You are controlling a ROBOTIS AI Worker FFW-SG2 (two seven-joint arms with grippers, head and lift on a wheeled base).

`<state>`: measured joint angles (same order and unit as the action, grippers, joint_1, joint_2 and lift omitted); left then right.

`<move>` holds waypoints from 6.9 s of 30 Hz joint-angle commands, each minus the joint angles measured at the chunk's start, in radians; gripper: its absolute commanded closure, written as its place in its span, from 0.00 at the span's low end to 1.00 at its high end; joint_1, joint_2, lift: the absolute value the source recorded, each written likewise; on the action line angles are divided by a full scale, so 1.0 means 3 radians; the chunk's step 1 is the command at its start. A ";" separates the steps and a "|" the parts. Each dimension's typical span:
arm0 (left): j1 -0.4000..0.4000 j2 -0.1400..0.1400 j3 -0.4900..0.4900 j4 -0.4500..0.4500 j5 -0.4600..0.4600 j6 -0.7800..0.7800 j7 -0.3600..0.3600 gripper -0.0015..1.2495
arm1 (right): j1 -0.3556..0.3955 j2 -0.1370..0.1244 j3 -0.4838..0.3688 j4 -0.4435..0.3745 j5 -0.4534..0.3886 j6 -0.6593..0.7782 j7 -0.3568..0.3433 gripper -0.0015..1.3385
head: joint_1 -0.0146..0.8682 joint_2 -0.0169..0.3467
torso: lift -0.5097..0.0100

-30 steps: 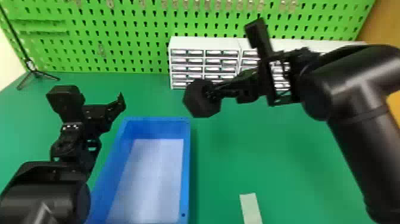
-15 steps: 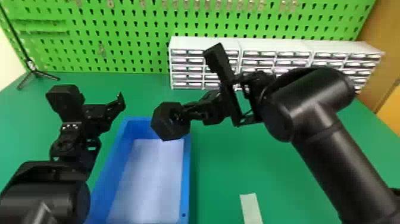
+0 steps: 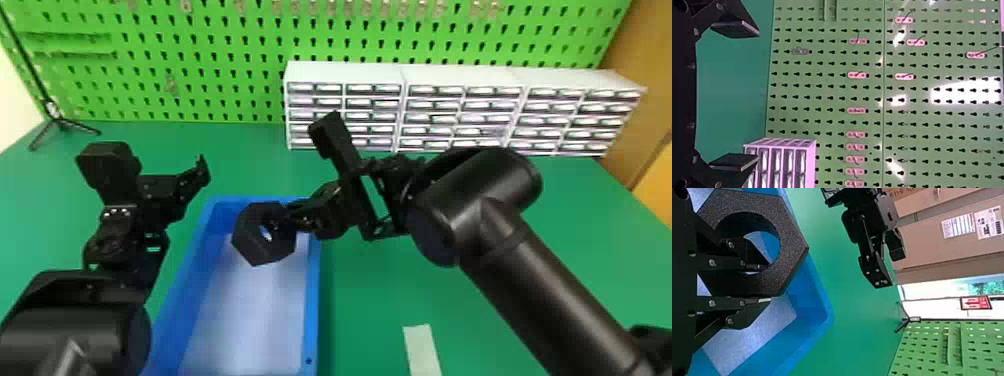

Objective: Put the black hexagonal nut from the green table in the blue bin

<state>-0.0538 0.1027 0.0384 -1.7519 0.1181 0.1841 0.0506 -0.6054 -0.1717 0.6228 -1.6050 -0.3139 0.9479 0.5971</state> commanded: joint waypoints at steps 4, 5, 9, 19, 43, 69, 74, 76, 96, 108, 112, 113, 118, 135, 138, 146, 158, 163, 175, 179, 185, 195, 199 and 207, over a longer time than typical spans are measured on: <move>0.0000 0.0000 -0.0005 0.0000 0.0000 0.0005 0.0000 0.13 | 0.0003 0.0005 0.0179 0.0186 -0.0140 -0.0148 -0.0052 0.76 | 0.79 0.12 | 0.80; 0.0000 0.0000 -0.0005 0.0000 0.0000 0.0005 0.0000 0.13 | 0.0003 0.0005 0.0204 0.0206 -0.0155 -0.0169 -0.0078 0.76 | 0.79 0.12 | 0.80; 0.0006 0.0000 -0.0005 0.0000 0.0000 0.0005 0.0000 0.13 | 0.0014 0.0005 0.0281 0.0267 -0.0161 -0.0225 -0.0124 0.76 | 0.79 0.12 | 0.80; 0.0006 0.0000 -0.0005 0.0000 0.0005 0.0005 0.0000 0.13 | 0.0029 0.0000 0.0307 0.0303 -0.0217 -0.0266 -0.0160 0.76 | 0.79 0.12 | 0.80; 0.0011 0.0000 -0.0005 0.0000 0.0010 0.0005 0.0000 0.13 | 0.0080 -0.0021 0.0209 0.0303 -0.0334 -0.0317 -0.0226 0.34 | 0.79 0.12 | 0.80; 0.0026 0.0000 0.0015 -0.0020 0.0036 0.0005 0.0000 0.13 | 0.0244 0.0005 -0.0297 0.0155 -0.0166 -0.0394 -0.0226 0.33 | 0.79 0.12 | 0.80; 0.0031 0.0000 0.0020 -0.0020 0.0036 0.0005 0.0000 0.13 | 0.0295 0.0015 -0.0532 0.0047 -0.0017 -0.0414 -0.0221 0.33 | 0.79 0.12 | 0.80; 0.0026 0.0000 0.0020 -0.0025 0.0036 0.0005 0.0000 0.13 | 0.0331 0.0020 -0.0614 0.0001 0.0064 -0.0450 -0.0221 0.33 | 0.79 0.12 | 0.80; 0.0016 0.0000 0.0020 -0.0030 0.0031 0.0005 0.0000 0.13 | 0.0827 0.0189 -0.1759 -0.0024 0.0622 -0.1462 -0.0656 0.28 | 0.79 0.12 | 0.80; 0.0016 0.0000 0.0000 -0.0030 0.0020 0.0005 0.0000 0.13 | 0.1159 0.0317 -0.1994 -0.0024 0.0796 -0.2127 -0.1147 0.28 | 0.79 0.12 | 0.80; 0.0021 0.0000 0.0000 -0.0030 0.0020 0.0005 0.0000 0.13 | 0.1226 0.0347 -0.2010 -0.0014 0.0847 -0.2291 -0.1223 0.28 | 0.79 0.12 | 0.80; 0.0021 0.0000 0.0000 -0.0030 0.0020 0.0005 0.0000 0.13 | 0.1241 0.0358 -0.2010 -0.0009 0.0872 -0.2347 -0.1244 0.28 | 0.79 0.12 | 0.80; 0.0021 -0.0005 -0.0010 -0.0030 0.0020 0.0005 0.0000 0.13 | 0.1343 0.0399 -0.2005 0.0053 0.0826 -0.2664 -0.1448 0.28 | 0.79 0.12 | 0.80; 0.0057 -0.0005 -0.0077 -0.0030 0.0026 0.0005 0.0000 0.13 | 0.1583 0.0440 -0.1933 0.0114 0.0821 -0.3063 -0.1883 0.25 | 0.79 0.12 | 0.80; 0.0062 -0.0005 -0.0087 -0.0030 0.0026 0.0005 0.0000 0.13 | 0.1619 0.0445 -0.1938 0.0129 0.0816 -0.3093 -0.1924 0.25 | 0.79 0.12 | 0.80; 0.0082 -0.0005 -0.0092 -0.0030 0.0026 0.0005 0.0000 0.13 | 0.1655 0.0450 -0.1918 0.0165 0.0816 -0.3104 -0.1939 0.25 | 0.79 0.12 | 0.80; 0.0103 -0.0005 -0.0092 -0.0030 0.0031 0.0010 0.0000 0.13 | 0.1665 0.0455 -0.1938 0.0165 0.0801 -0.3093 -0.1944 0.25 | 0.79 0.12 | 0.80; 0.0108 -0.0005 -0.0092 -0.0030 0.0031 0.0010 0.0000 0.13 | 0.1681 0.0455 -0.1969 0.0165 0.0806 -0.3093 -0.1944 0.25 | 0.79 0.12 | 0.80; 0.0118 -0.0005 -0.0097 -0.0030 0.0036 0.0015 0.0000 0.13 | 0.1686 0.0460 -0.1984 0.0165 0.0821 -0.3078 -0.1944 0.25 | 0.79 0.12 | 0.80; 0.0118 -0.0005 -0.0087 -0.0030 0.0036 0.0020 0.0000 0.13 | 0.1681 0.0460 -0.1994 0.0165 0.0821 -0.3078 -0.1949 0.25 | 0.79 0.12 | 0.80; 0.0118 -0.0005 -0.0082 -0.0030 0.0036 0.0020 0.0000 0.13 | 0.1681 0.0455 -0.2005 0.0165 0.0821 -0.3073 -0.1949 0.25 | 0.79 0.12 | 0.80; 0.0118 -0.0005 -0.0077 -0.0040 0.0036 0.0020 0.0000 0.13 | 0.1676 0.0460 -0.2040 0.0165 0.0821 -0.3073 -0.1949 0.25 | 0.79 0.12 | 0.80; 0.0113 0.0000 -0.0077 -0.0040 0.0036 0.0020 0.0000 0.13 | 0.1676 0.0455 -0.2051 0.0165 0.0821 -0.3068 -0.1949 0.25 | 0.79 0.12 | 0.80; 0.0108 -0.0005 -0.0061 -0.0040 0.0056 0.0031 0.0000 0.13 | 0.1670 0.0455 -0.2061 0.0165 0.0826 -0.3068 -0.1949 0.25 | 0.79 0.12 | 0.80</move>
<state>-0.0203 0.1018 0.0179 -1.7642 0.1311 0.1917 0.0506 -0.1029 -0.0357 0.0058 -1.5554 -0.0660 0.0276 0.0122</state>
